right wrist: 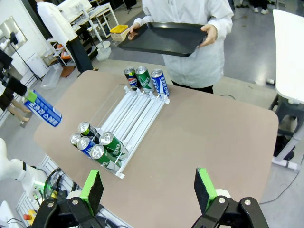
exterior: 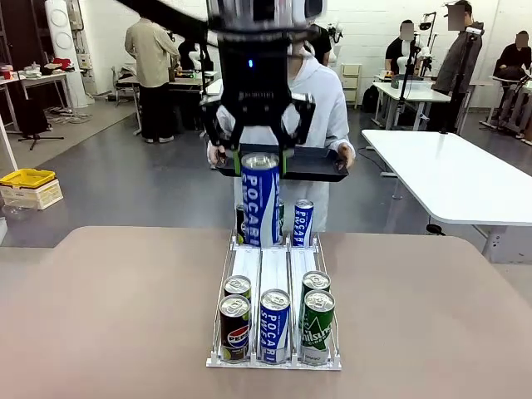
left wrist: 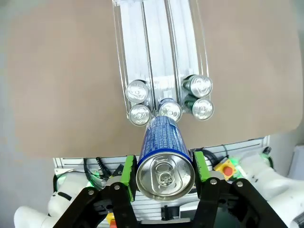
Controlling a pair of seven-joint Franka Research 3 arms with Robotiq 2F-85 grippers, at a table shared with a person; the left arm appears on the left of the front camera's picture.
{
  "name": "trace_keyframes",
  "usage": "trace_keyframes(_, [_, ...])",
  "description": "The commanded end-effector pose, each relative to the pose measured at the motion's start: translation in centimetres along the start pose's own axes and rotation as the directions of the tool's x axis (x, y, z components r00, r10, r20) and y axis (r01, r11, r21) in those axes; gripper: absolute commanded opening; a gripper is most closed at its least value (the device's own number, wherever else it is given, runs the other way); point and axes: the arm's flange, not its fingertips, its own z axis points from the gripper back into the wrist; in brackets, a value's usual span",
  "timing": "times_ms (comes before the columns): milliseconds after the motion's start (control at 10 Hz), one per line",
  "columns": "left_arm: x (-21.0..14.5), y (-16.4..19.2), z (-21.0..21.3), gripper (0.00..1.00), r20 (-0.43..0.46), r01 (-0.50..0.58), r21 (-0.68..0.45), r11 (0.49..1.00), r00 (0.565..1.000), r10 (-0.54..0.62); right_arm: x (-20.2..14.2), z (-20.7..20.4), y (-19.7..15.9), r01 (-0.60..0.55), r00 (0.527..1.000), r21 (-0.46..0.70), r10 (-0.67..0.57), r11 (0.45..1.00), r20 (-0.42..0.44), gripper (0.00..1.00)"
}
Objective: Retrieve and hand over the desired beverage to the person.
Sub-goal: Pick up a can of the same type that the person held from the Automatic Can Dispenser.
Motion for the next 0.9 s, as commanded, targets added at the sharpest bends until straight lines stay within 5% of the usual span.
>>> trace_keyframes(0, [2.2, -1.1, 1.5, 0.00, 0.022, -0.058, 0.013, 0.998, 0.998, 0.058, 0.0, -0.1, -0.1, 0.003, 1.000, 0.001, -0.003, 1.000, 0.001, 1.00])
trace_keyframes(800, [4.4, 0.1, 1.1, 0.00, -0.014, -0.070, -0.027, 0.997, 0.997, 0.070, 0.0, -0.1, -0.1, 0.003, 1.000, 0.001, -0.003, 1.000, 0.001, 1.00])
